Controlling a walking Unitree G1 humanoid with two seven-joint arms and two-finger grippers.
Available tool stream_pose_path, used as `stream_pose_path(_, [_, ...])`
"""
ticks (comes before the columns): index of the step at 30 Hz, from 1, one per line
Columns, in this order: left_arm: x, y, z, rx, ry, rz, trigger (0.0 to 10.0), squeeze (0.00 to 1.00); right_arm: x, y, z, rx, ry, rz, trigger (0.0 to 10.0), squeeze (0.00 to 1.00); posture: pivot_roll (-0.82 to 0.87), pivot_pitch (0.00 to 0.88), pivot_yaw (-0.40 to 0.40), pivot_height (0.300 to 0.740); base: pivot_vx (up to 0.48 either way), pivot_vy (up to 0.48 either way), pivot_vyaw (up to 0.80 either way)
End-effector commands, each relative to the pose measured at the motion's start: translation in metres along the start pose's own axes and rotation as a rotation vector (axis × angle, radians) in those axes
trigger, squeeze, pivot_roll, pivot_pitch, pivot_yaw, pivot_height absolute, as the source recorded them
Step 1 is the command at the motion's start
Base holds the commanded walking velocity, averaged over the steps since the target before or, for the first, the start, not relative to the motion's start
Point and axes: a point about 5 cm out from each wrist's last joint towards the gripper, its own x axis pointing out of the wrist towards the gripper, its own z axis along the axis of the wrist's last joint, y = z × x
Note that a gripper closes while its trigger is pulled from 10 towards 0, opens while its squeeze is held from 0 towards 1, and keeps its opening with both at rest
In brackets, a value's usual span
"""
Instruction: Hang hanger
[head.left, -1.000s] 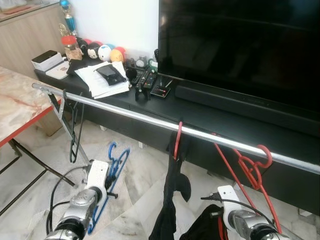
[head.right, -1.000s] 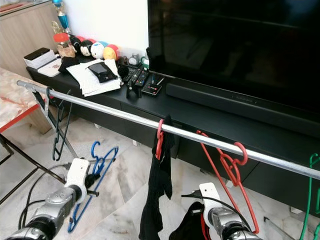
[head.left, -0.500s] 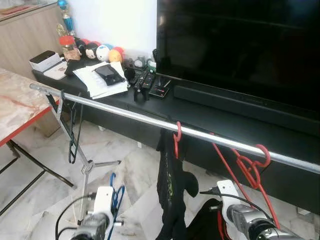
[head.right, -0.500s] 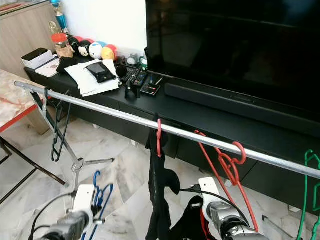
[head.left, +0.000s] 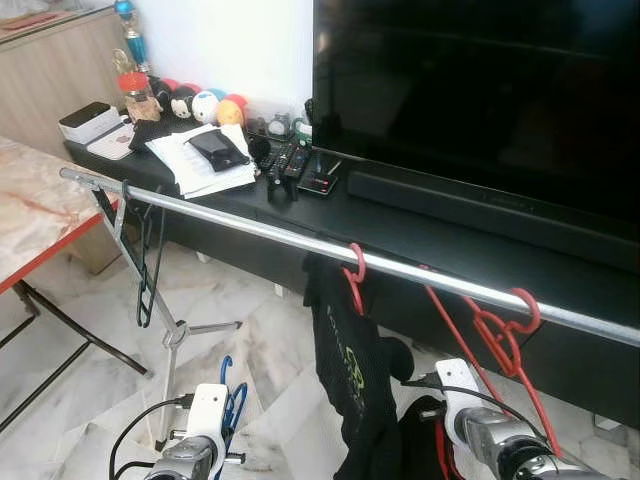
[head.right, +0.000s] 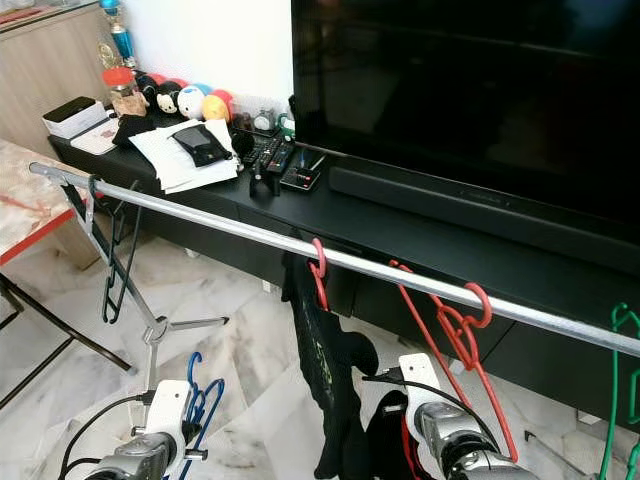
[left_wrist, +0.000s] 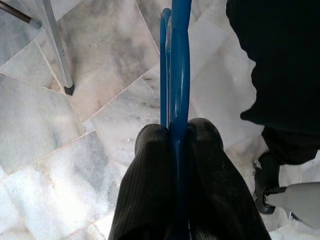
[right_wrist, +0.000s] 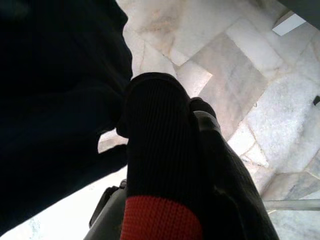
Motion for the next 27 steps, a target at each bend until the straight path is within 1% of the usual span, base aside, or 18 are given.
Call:
stream_pose_path(1, [0.0004, 0.001, 0.0052, 0.001, -0.018, 0.012, 10.0, 0.0, -0.0012, -0.0018, 0.0086, 0.009, -0.03, -0.006, 10.0, 0.0, -0.12, 0.0, 0.004, 0.74, 0.0, 0.0, 0.0])
stream_pose_path(4, [-0.0002, 0.0035, 0.0017, 0.01, -0.012, 0.011, 10.0, 0.0, -0.0012, -0.0018, 0.0087, 0.011, -0.033, -0.006, 10.0, 0.0, -0.12, 0.0, 0.004, 0.74, 0.0, 0.0, 0.0])
stream_pose_path(8, [-0.0003, 0.0044, 0.0021, 0.011, -0.014, 0.007, 10.0, 0.0, -0.0013, -0.0019, 0.0092, 0.006, -0.03, -0.007, 10.0, 0.0, -0.12, 0.0, 0.007, 0.74, -0.255, 0.0, 0.0])
stream_pose_path(27, [-0.0003, 0.0051, 0.003, 0.021, -0.009, -0.008, 10.0, 0.0, -0.0015, -0.002, 0.0105, 0.005, -0.033, -0.005, 10.0, 0.0, -0.13, 0.0, 0.013, 0.74, -0.343, 0.0, 0.0])
